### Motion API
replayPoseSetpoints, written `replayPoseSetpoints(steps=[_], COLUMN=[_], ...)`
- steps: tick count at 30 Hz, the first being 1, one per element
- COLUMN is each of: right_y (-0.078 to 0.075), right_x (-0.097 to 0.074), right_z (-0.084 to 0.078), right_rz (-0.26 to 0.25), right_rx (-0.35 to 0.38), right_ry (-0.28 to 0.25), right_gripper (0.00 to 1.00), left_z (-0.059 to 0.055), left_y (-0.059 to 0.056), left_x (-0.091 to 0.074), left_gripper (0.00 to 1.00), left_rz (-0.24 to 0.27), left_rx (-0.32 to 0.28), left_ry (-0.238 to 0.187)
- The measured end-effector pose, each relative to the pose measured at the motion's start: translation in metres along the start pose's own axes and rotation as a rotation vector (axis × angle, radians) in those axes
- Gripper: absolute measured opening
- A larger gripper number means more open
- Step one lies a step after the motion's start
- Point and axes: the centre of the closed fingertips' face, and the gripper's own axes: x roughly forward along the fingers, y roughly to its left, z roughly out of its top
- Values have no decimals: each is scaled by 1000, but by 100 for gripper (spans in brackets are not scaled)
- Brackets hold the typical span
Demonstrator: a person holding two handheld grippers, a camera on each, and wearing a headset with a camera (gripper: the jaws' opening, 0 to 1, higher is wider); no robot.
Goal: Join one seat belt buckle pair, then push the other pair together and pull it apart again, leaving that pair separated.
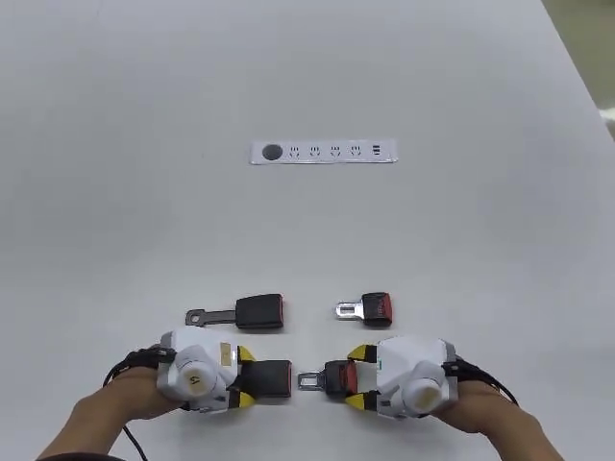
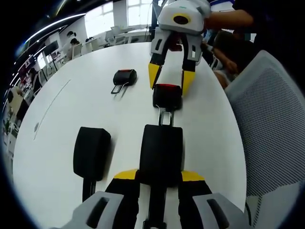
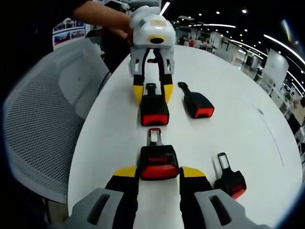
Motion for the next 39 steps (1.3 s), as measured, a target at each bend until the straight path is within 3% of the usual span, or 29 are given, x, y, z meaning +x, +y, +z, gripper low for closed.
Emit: replayPoseSetpoints(steps=[25,39], right_y=[0,3], right_x=[17,13], right_z=[12,20], right_rz=[11,11], right_rx=[7,6], right_ry=[-10,-12], right_gripper=[29,29], left_z=[3,1], left_y=[-1,0], left_x=[-2,-1], left_gripper=[32,32], left_rz=[-5,-5], left_rx=[-1,-3], left_ry=[2,-2])
